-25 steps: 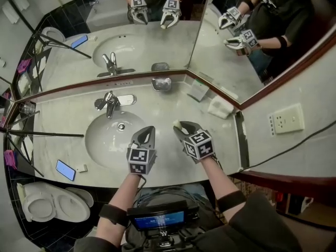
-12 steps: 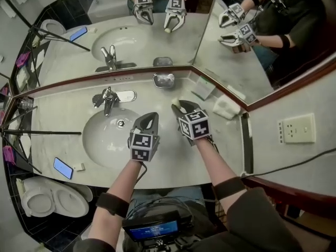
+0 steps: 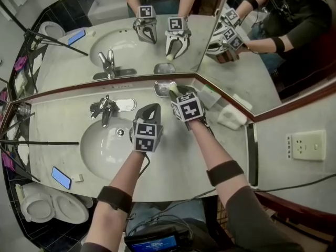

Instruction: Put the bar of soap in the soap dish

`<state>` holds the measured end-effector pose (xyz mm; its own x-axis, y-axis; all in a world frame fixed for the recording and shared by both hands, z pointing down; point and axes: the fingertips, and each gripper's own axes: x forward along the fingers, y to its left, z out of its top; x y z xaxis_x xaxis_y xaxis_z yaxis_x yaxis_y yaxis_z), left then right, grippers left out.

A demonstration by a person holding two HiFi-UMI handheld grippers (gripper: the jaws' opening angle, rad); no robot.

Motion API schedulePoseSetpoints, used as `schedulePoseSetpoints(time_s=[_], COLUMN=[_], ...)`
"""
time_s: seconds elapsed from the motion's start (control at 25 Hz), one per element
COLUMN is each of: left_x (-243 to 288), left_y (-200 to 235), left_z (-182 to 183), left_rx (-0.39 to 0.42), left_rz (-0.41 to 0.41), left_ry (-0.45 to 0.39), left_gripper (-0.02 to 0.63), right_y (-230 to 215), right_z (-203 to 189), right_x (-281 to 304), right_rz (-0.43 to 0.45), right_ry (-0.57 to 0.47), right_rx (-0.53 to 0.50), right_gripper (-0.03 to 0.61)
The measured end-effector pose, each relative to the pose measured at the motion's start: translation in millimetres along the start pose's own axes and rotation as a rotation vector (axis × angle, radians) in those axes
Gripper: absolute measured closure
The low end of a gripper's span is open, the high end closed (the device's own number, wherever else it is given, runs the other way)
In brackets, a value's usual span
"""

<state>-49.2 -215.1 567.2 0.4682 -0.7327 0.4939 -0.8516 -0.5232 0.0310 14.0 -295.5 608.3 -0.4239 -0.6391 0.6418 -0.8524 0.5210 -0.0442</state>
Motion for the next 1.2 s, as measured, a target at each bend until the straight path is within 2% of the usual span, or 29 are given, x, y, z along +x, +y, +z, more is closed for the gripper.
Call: schedulePoseSetpoints(time_s=[0.52,0.76,1.0,1.2], left_x=[15.8,15.3,12.4,4.5], left_y=[17.3,20.6,21.3,17.6], left_z=[-5.2,-5.6,-6.6,-4.3], left_rx=[-0.004,-0.01,-0.013,-0.014], left_rz=[0.015,0.022,0.023,0.022], left_ry=[0.012,0.01,0.008,0.01], left_gripper=[0.612,0.612,0.612,0.612], right_y=[-1.6,-4.2,-3.7,5.0], right_z=[-4.6,-6.3,-7.3,-5.9], right_x=[42.9,52.3,49.7,31.1], right_rz=[-0.024,-0.057,-0.069,-0.042], right_ry=[0.081,0.081,0.084,0.055], right_rx=[-0.097,-0.142,-0.145,-0.142], right_gripper=[0.428,0.414,0.41,0.411])
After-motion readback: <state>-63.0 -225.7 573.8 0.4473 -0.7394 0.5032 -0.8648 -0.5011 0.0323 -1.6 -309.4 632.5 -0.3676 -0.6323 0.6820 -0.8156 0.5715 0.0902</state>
